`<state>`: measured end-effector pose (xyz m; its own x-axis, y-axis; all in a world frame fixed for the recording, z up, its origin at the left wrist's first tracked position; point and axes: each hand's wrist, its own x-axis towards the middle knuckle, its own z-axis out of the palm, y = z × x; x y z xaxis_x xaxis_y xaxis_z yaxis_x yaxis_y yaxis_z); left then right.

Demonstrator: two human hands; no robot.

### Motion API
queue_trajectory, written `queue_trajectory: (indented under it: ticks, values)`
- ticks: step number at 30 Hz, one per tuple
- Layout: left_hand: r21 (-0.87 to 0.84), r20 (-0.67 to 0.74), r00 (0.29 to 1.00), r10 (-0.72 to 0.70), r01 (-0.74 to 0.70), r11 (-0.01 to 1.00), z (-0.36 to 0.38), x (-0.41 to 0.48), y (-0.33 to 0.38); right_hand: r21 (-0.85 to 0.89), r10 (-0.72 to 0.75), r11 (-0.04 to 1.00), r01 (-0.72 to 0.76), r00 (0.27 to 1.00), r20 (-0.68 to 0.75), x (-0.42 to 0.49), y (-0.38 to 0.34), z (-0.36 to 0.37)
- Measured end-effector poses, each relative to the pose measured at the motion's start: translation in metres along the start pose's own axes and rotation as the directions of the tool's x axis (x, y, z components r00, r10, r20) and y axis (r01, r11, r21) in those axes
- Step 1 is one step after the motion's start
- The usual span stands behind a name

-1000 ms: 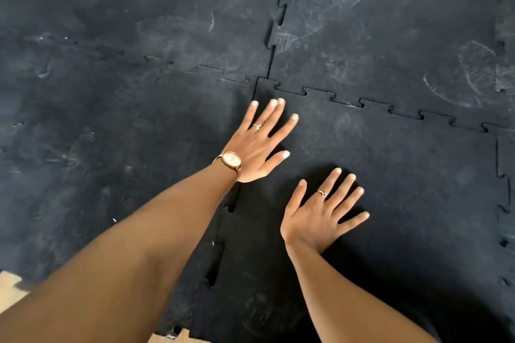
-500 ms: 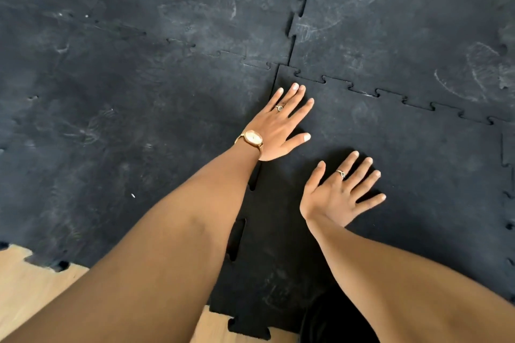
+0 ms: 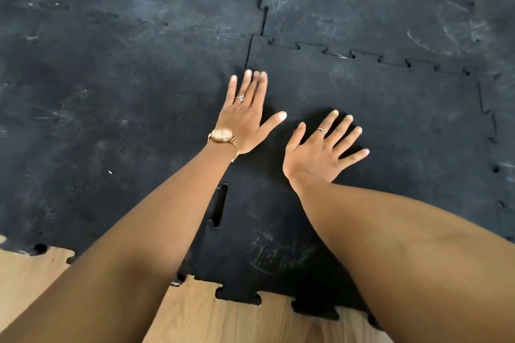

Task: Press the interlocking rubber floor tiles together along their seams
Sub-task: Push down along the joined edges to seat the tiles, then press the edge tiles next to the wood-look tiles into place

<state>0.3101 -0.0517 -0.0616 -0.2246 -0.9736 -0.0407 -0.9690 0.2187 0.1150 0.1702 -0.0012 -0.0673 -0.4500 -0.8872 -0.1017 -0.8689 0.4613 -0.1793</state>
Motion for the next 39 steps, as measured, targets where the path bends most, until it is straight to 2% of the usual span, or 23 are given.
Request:
queue_trajectory:
  ticks: [5,8,9,11,13,14,17,21,24,25,26,28,30,31,32,33,35,38,39]
  values:
    - [0.049,0.095,0.993,-0.074,0.07,0.996,-0.006,-0.01,0.006,0.003,-0.019,1.0,0.019,1.0,0.0,-0.003,-0.002,-0.002]
    - [0.069,0.024,0.973,-0.228,0.226,0.972,-0.008,-0.027,0.018,0.006,-0.028,1.0,0.028,1.0,0.011,-0.004,-0.003,-0.004]
    - [0.103,-0.048,0.942,-0.332,0.335,0.936,-0.005,-0.04,0.023,0.006,-0.03,1.0,0.03,1.0,0.006,-0.003,-0.002,-0.004]
    - [0.097,-0.176,0.803,-0.569,0.59,0.802,0.001,-0.07,0.026,0.017,-0.037,0.999,0.037,0.999,0.0,-0.001,0.0,-0.001]
    - [-0.043,-0.154,0.658,-0.737,0.741,0.67,0.003,-0.087,0.028,0.019,-0.043,0.999,0.043,0.999,-0.005,-0.002,0.003,-0.001]
    - [-0.071,-0.122,0.639,-0.76,0.758,0.649,0.003,-0.086,0.027,0.028,-0.048,0.998,0.049,0.999,-0.002,-0.002,0.002,-0.002]
    - [-0.053,-0.07,0.669,-0.74,0.738,0.673,0.003,-0.083,0.03,0.045,-0.111,0.993,0.11,0.994,0.018,-0.006,0.006,-0.01]
    - [-0.087,0.018,0.714,-0.7,0.698,0.711,-0.004,-0.083,0.028,-0.06,-0.33,0.942,0.331,0.943,0.036,-0.017,0.045,-0.009]
    - [-0.169,0.108,0.716,-0.69,0.697,0.697,-0.021,-0.082,0.026,-0.056,-0.352,0.935,0.352,0.936,0.001,-0.021,0.062,-0.011]
    - [-0.222,0.065,0.717,-0.694,0.688,0.691,-0.03,-0.079,0.022,-0.054,-0.351,0.935,0.35,0.936,-0.006,-0.02,0.062,-0.011]
    - [-0.271,-0.04,0.722,-0.691,0.658,0.703,-0.04,-0.073,0.017,-0.055,-0.351,0.935,0.35,0.936,-0.009,-0.02,0.059,-0.011]
    - [-0.326,-0.329,0.692,-0.643,0.556,0.765,-0.061,-0.054,0.008,-0.051,-0.344,0.938,0.344,0.939,-0.002,-0.02,0.056,-0.012]
    - [-0.285,-0.54,0.601,-0.589,0.527,0.8,-0.067,-0.042,0.009,-0.046,-0.348,0.937,0.347,0.938,-0.004,-0.019,0.056,-0.013]
    - [-0.214,-0.562,0.599,-0.57,0.561,0.8,-0.059,-0.042,0.013,-0.044,-0.346,0.937,0.345,0.938,-0.004,-0.019,0.057,-0.012]
    - [-0.119,-0.493,0.649,-0.579,0.609,0.784,-0.042,-0.048,0.017,-0.04,-0.343,0.938,0.343,0.939,-0.001,-0.019,0.056,-0.012]
    - [-0.052,-0.363,0.694,-0.622,0.652,0.757,-0.025,-0.058,0.022,-0.042,-0.345,0.938,0.345,0.938,0.0,-0.02,0.055,-0.011]
    - [-0.013,-0.165,0.709,-0.685,0.693,0.721,-0.002,-0.067,0.022,-0.053,-0.35,0.936,0.349,0.937,-0.004,-0.021,0.054,-0.01]
    - [0.048,-0.155,0.772,-0.617,0.63,0.775,-0.006,-0.064,0.014,-0.027,-0.344,0.938,0.344,0.939,0.013,-0.021,0.054,-0.013]
    - [0.028,-0.168,0.768,-0.618,0.63,0.776,-0.007,-0.061,0.015,-0.025,-0.341,0.94,0.341,0.94,0.002,-0.02,0.055,-0.013]
